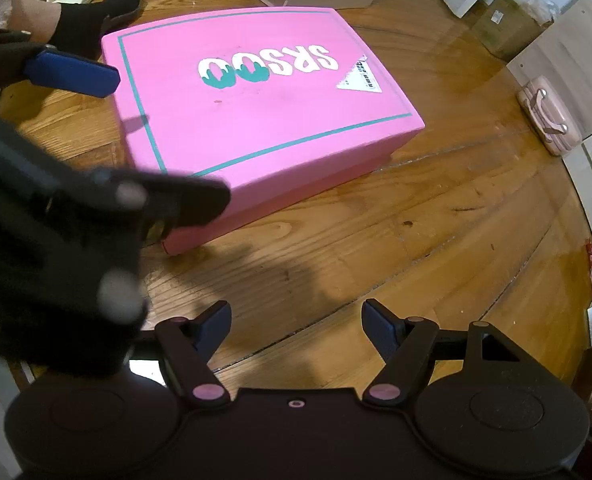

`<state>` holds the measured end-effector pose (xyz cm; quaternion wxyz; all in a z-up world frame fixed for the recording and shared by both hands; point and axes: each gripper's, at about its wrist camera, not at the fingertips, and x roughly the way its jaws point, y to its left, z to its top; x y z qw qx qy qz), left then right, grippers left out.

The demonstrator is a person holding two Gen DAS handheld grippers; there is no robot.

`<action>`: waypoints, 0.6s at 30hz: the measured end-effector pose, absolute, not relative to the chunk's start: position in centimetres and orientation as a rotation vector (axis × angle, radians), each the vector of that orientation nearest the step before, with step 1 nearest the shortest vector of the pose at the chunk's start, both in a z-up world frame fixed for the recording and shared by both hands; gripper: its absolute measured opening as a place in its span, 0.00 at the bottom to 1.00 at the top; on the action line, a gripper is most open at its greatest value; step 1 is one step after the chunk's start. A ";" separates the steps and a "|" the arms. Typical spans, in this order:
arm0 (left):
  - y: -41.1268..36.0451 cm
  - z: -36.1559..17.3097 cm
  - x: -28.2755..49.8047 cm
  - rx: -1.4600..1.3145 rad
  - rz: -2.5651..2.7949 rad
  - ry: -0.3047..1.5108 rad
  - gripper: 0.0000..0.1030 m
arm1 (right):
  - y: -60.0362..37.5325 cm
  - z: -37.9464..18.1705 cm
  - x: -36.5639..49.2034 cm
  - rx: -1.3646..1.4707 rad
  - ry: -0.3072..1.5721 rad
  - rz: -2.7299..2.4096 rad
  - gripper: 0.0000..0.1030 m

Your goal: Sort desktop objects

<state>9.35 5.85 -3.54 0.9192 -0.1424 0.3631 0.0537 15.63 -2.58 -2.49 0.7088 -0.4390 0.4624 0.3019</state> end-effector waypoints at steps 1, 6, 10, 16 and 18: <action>5.7 -3.5 9.3 -0.284 0.106 0.746 1.00 | -2.6 -2.6 15.6 -0.972 1.030 0.672 0.75; 5.3 -3.4 9.3 -0.249 0.106 0.740 1.00 | -2.5 -3.1 15.8 -0.984 1.040 0.668 0.75; 5.5 -3.1 9.2 -0.248 0.109 0.739 1.00 | -2.5 -3.0 15.9 -0.978 1.042 0.671 0.75; 5.2 -2.8 9.1 -0.215 0.119 0.731 1.00 | -2.6 -3.1 15.7 -0.976 1.047 0.668 0.75; 4.9 -2.7 9.1 -0.191 0.118 0.729 1.00 | -2.6 -3.2 15.7 -0.983 1.048 0.664 0.75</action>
